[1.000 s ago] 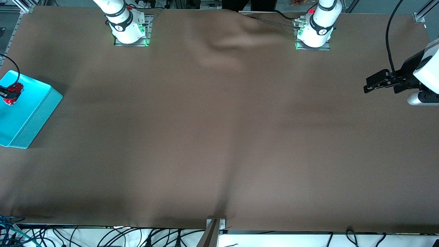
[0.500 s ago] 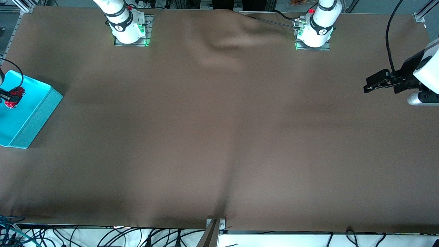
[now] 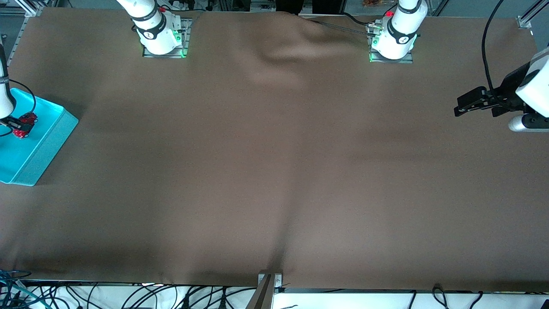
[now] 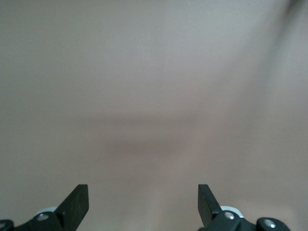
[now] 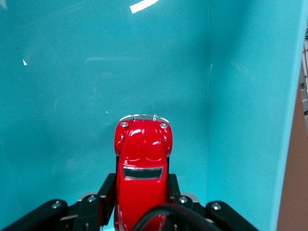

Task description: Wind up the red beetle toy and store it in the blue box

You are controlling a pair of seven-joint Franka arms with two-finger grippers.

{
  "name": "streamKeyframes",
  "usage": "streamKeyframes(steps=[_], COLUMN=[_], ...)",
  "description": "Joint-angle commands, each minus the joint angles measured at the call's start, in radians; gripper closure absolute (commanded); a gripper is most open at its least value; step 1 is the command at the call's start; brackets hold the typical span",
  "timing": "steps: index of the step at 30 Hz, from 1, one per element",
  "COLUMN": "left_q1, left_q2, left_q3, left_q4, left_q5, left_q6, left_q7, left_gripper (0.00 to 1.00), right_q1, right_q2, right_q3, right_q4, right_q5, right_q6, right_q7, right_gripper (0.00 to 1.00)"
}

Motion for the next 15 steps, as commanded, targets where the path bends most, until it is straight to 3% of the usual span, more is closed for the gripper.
streamKeyframes(steps=[1, 15], left_q1=[-0.006, -0.006], left_q2=[-0.008, -0.008], left_q3=[0.009, 0.009], left_q4=[0.004, 0.004], left_q5=[-0.022, -0.022], left_q6=[-0.013, -0.013], left_q7=[0.012, 0.013], left_gripper=[0.00, 0.00], right_q1=[-0.034, -0.034], right_q2=[0.022, 0.042], right_q3=[0.028, 0.028], right_q4=[0.043, 0.043], right_q5=[0.029, 0.030], right_q6=[-0.002, 0.019], right_q7=[-0.036, -0.036], right_gripper=[1.00, 1.00])
